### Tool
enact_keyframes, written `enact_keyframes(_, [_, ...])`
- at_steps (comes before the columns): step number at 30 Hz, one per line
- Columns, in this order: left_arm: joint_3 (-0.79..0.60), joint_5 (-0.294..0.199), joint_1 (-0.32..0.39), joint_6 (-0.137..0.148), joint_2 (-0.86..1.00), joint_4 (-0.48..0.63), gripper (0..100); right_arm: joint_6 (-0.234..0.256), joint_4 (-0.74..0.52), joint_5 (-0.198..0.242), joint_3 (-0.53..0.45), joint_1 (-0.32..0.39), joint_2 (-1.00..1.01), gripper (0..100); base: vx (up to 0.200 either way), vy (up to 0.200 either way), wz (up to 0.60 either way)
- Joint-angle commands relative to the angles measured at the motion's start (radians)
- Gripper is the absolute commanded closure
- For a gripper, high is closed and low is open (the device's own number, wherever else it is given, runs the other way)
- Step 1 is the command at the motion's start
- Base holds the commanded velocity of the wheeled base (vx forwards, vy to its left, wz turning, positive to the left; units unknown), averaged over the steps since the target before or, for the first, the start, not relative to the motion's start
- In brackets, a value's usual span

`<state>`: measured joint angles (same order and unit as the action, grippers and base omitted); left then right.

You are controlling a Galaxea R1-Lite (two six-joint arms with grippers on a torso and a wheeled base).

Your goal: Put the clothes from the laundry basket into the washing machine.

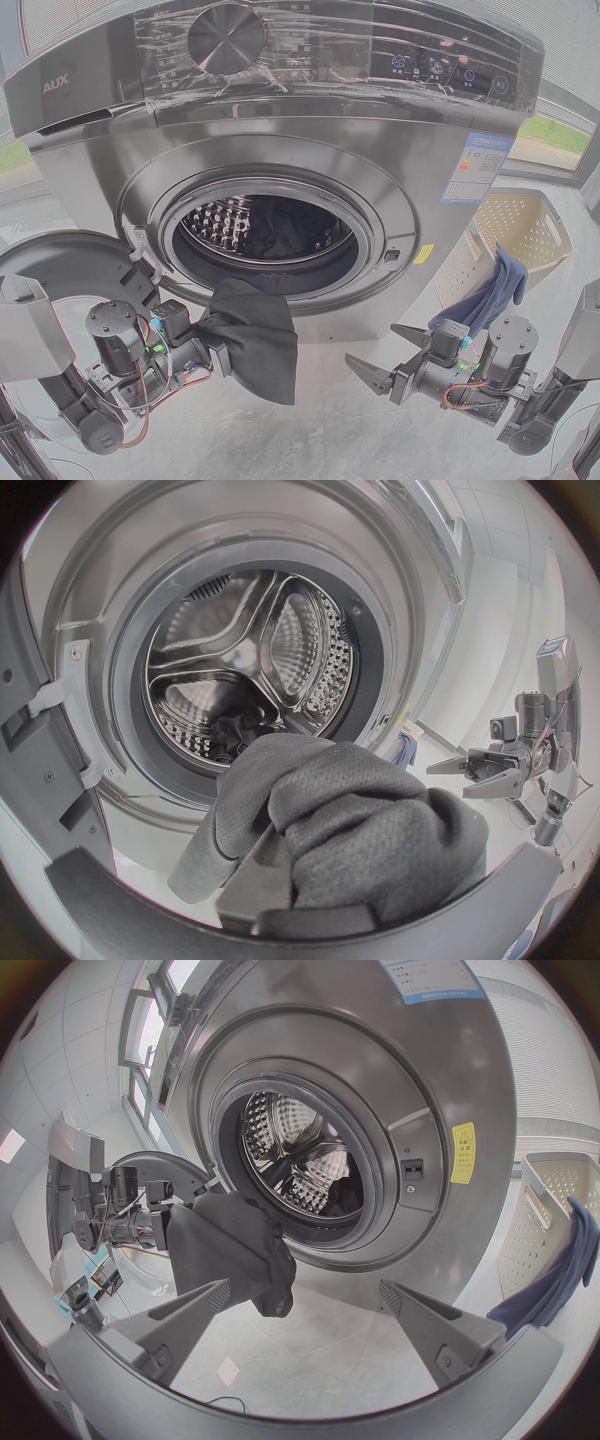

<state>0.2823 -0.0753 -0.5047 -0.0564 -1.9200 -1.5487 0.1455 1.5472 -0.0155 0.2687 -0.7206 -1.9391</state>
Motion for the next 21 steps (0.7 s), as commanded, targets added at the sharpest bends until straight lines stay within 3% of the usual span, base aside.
enact_keyframes(1, [-0.002,0.0,-0.002,0.001,-0.005,-0.001,100,0.0,0.001,0.0,0.0,0.0,-0.003,0,0.0,0.0,0.0])
enact_keyframes(8, [-0.002,0.003,-0.002,0.01,-0.017,-0.001,100,0.0,0.001,0.0,0.0,-0.003,-0.003,0,0.0,0.0,0.0])
enact_keyframes(17, [-0.003,0.003,-0.009,0.009,-0.017,-0.002,100,-0.001,0.001,-0.001,-0.002,-0.005,-0.001,0,0.2,0.0,0.0])
enact_keyframes(21, [-0.005,0.003,-0.021,0.009,-0.017,-0.002,100,-0.001,0.001,0.0,-0.002,-0.005,-0.001,0,0.0,0.0,0.0])
